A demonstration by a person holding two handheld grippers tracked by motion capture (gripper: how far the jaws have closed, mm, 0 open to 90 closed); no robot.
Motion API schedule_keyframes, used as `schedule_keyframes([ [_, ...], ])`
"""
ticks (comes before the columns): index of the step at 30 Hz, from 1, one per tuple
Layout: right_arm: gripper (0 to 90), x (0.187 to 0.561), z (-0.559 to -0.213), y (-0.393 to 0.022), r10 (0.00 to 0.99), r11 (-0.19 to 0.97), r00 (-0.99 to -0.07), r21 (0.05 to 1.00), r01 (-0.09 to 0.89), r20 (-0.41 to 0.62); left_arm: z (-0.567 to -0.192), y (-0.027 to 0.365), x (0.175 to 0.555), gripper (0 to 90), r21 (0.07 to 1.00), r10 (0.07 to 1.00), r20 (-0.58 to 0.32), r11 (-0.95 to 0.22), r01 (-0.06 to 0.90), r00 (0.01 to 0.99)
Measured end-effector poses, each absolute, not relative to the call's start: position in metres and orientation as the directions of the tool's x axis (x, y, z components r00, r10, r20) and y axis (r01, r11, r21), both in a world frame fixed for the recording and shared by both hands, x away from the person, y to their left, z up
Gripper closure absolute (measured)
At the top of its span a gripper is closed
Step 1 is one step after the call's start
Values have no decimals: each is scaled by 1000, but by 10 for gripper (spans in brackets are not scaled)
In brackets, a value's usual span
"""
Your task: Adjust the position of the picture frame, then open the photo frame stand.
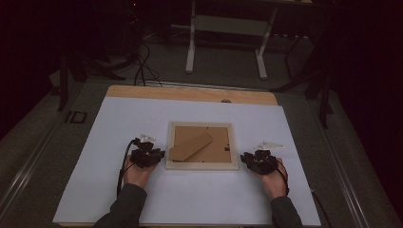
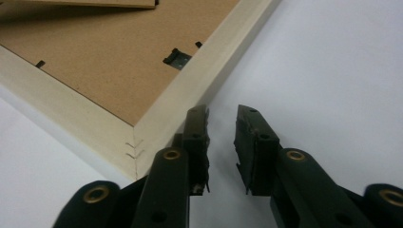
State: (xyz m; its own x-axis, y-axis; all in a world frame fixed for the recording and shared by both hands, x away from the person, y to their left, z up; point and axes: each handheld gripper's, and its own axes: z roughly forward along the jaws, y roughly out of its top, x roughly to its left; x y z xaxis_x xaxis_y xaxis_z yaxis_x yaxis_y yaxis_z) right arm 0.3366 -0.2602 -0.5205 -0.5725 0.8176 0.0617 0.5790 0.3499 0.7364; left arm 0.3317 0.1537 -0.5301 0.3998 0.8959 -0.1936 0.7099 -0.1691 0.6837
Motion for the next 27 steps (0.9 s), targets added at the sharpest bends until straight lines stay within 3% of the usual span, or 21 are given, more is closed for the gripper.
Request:
schedule_keyframes([
  [12, 660, 334, -516, -268, 825, 322, -560, 750, 578, 77, -510, 162, 328, 634, 716, 867, -215, -174, 676, 450],
  [27, 628, 334, -515, -270, 824, 312, -560, 752, 580, 90, -486, 164, 330, 584, 747, 838, -245, -157, 646, 487],
])
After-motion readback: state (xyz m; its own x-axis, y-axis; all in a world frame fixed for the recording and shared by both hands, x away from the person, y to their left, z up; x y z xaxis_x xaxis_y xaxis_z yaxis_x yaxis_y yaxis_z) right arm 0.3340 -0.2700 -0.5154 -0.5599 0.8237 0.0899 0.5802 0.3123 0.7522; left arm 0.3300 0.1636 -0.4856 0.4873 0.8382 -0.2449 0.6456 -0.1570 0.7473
